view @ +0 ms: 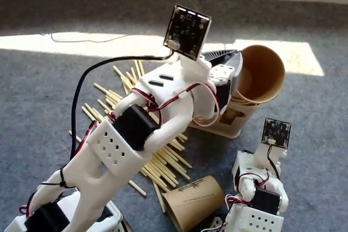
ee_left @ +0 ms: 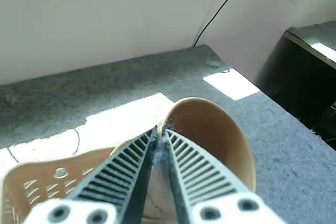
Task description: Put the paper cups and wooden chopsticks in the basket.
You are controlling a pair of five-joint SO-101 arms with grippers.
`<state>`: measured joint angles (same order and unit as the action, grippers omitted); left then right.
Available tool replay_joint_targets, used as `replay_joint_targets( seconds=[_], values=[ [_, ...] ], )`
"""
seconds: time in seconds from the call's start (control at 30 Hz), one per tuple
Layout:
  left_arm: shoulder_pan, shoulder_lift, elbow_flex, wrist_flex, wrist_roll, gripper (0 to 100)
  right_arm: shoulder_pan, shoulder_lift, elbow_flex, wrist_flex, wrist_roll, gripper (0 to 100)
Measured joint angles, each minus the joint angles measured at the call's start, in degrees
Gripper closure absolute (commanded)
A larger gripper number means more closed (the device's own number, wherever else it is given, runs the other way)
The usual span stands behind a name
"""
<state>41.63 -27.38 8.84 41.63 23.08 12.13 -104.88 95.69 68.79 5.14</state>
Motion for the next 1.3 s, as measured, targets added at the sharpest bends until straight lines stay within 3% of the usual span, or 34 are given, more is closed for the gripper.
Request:
replay_joint_targets(
  seconds=[0.27,0.53,1.3],
  values=[
    [-0.35,0.00,2.73,0.00,0.00,99,0.00,0.00,0.00,0.00,0.00,98.0],
    [-0.44,0.00,4.75,-0.09,-6.51,86,0.00,0.00,0.00,0.00,0.00,98.0],
    [-6.42,0.00,2.37,1.93,-6.51,85,0.00,0.00,0.00,0.00,0.00,98.0]
  ],
)
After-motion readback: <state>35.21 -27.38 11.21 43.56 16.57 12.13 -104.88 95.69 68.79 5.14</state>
